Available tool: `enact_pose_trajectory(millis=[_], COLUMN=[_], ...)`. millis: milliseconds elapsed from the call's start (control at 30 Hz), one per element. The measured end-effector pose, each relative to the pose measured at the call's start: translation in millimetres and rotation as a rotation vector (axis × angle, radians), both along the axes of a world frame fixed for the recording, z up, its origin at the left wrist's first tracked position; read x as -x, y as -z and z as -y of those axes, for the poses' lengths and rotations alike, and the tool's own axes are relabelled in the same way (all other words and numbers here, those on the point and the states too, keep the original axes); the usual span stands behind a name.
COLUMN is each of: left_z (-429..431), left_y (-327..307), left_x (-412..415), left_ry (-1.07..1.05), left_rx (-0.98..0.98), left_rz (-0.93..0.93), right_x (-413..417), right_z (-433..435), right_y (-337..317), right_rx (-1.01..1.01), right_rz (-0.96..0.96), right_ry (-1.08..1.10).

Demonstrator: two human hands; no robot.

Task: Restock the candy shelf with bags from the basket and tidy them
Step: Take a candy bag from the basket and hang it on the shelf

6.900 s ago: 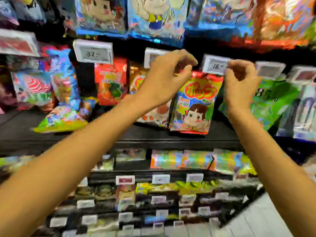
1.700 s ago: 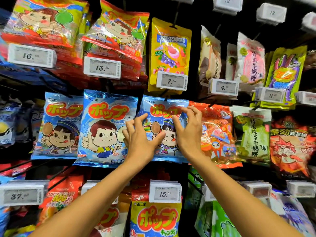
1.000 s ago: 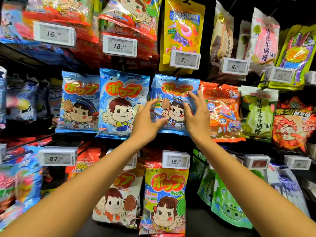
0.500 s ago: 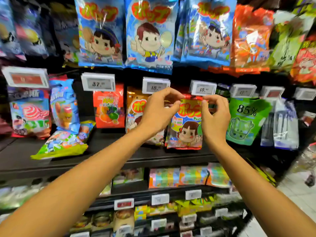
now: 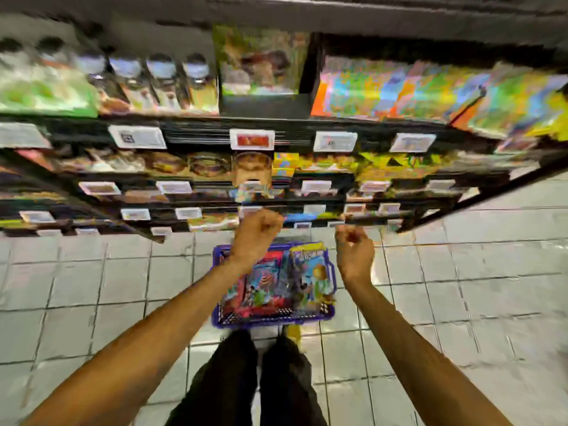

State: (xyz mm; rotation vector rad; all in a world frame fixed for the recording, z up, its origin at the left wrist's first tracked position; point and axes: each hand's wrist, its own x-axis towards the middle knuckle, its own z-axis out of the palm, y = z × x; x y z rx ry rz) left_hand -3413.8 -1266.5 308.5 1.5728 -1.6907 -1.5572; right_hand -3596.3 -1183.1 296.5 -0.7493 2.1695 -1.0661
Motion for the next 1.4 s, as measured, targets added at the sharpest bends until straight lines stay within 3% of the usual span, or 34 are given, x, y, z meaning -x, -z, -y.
enact_pose_trajectory(millis=[167,300,433,600,733,833,1000,1100,1167,1267,1400], left_z=[-62.5,-98.6,-125.8,-131.5,-127.9,-124.9,-119.5,-109.8,-103.6,-96.8,-81.6], left_y=[136.4,224.5,296.6,366.4,415.4,441.6,461.4,451.5,429.0,387.8,298.2], left_x=[-29.8,-41.8,-45.9,-15.9,27.4,64.8,100.6,104.0,95.4,83.4,59.5], left_ry=[-0.246,-0.23,-0.289,-0.395,-0.312,-0.272,-0.16,-0.278,-0.393,-0.488,-0.451], left_rx=[-0.208,-0.379,-0.509,-0.687,-0.713,-0.741,-0.811,-0.811,-0.819,-0.847,-0.704], left_rz=[0.091,0.251,0.274,0.226,0.157,0.039,-0.075,0.038,0.109,-0.054,-0.123], right_x=[-6.6,-7.9,6.6,41.8,66.9,75.4,79.1,76.0,67.7,47.3,17.3], right_z=[-41.4,-62.2,-69.7,-71.6,-57.8,-51.9,-49.1,-48.3,-52.6,-60.6,-60.1], right_y=[132.2,219.3,290.0,367.4,418.7,445.8,466.6,451.9,429.4,379.1,295.2], right_rx=[-0.344,-0.492,-0.576,-0.647,-0.775,-0.76,-0.797,-0.723,-0.675,-0.54,-0.333], right_rz=[0.165,0.113,0.035,0.048,-0.046,-0.003,0.006,0.153,0.246,0.356,0.37], right_ry=[0.014,0.031,-0.055,-0.087,-0.159,-0.149,-0.175,-0.128,-0.095,-0.095,-0.248])
